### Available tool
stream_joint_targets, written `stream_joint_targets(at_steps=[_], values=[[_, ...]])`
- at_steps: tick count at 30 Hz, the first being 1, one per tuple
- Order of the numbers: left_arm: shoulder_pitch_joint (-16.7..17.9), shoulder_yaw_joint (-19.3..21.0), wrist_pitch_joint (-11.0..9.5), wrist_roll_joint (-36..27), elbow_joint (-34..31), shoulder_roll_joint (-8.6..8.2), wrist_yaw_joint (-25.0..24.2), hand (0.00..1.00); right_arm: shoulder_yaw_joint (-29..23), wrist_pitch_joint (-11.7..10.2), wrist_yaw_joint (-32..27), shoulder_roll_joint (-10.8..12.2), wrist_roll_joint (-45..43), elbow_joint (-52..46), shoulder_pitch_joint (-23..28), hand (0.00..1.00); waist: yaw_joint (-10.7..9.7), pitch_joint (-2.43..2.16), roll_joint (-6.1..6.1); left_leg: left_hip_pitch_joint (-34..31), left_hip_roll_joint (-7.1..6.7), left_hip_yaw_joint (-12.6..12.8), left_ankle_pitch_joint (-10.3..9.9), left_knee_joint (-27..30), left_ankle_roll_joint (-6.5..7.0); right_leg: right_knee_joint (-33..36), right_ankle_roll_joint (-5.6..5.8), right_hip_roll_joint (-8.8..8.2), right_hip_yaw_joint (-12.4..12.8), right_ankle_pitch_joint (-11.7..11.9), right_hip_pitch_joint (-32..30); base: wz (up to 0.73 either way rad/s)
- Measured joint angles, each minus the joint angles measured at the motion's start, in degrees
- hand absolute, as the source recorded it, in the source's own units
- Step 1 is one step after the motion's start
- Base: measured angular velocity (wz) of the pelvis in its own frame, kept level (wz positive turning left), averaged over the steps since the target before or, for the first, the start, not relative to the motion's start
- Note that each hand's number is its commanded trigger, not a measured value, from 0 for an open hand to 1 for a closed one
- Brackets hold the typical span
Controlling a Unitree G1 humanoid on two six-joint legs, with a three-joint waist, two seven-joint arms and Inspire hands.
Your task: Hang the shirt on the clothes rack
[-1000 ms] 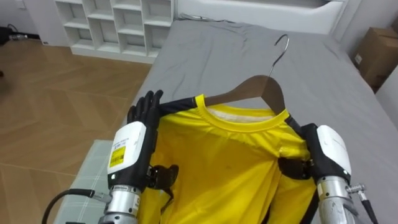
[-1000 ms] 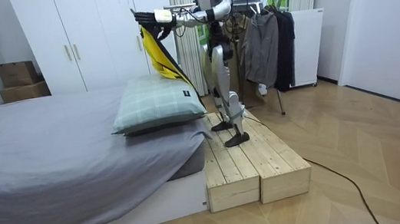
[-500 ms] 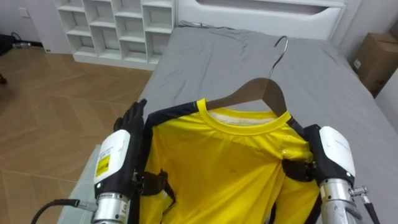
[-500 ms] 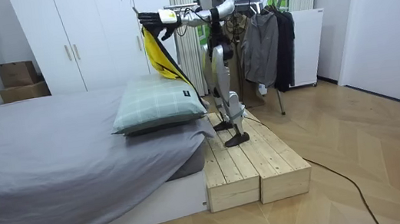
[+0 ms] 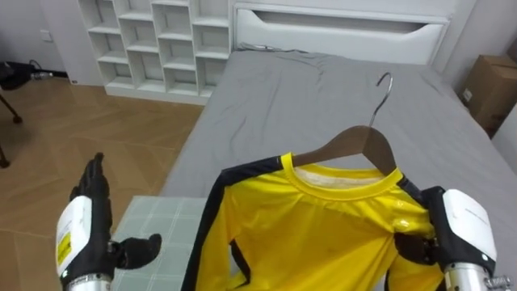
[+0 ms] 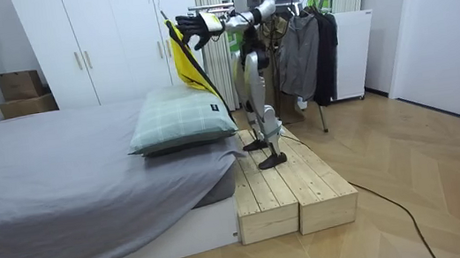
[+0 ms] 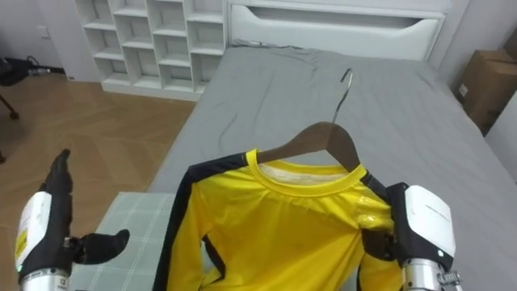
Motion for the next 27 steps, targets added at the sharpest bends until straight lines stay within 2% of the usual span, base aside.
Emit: stream_joint_targets(at_steps=[3, 7, 15, 22, 27], values=[[0.4, 1.2, 0.0, -2.7, 2.5, -0.55, 0.0, 0.0, -1.1, 0.0, 0.0, 0.3, -1.2, 0.0, 0.2, 1.0, -0.1, 0.05, -0.1, -0.2, -0.02, 0.1, 0.0, 0.0, 0.0, 0.0, 0.0, -0.06, 0.0, 0.0, -0.2, 0.0], [0.4, 2.6, 0.0, -3.7, 2.7, -1.41, 2.0, 0.0, -2.0, 0.0, 0.0, 0.3, -2.5, 0.0, 0.2, 1.0, 0.1, 0.14, -0.24, -0.7, -0.14, 0.1, 0.0, 0.0, 0.0, -0.1, 0.16, -0.17, 0.0, -0.1, -0.4, 0.0], [0.4, 2.0, -1.7, -4.9, 5.5, -2.05, 3.5, 0.0, -1.7, -0.1, -0.2, 0.7, -2.4, 0.0, 0.2, 1.0, 0.1, 0.46, -0.79, -0.5, -0.6, 0.3, 0.1, 0.0, 0.17, -0.1, 0.14, -0.62, 0.2, -0.3, -0.5, -0.01], [0.5, 1.0, -2.0, -4.9, 7.8, -2.09, 3.5, 0.0, -1.6, -0.4, -0.2, 0.8, -2.4, 0.0, 1.0, 1.0, 0.1, 0.49, -0.94, -0.4, -0.48, 1.7, -0.2, 0.0, 0.53, 1.0, 0.26, -0.64, 1.4, -0.4, -1.6, -0.1], [0.5, -0.1, -2.1, -5.3, 7.8, -2.08, 3.3, 0.0, -1.5, -0.8, -0.2, 0.8, -2.3, -0.8, 3.5, 1.0, 0.0, 0.44, -1.31, 0.2, -0.11, 4.0, -0.6, -0.1, 0.8, 2.1, 0.3, -0.63, 2.0, -0.4, -2.5, -0.2]])
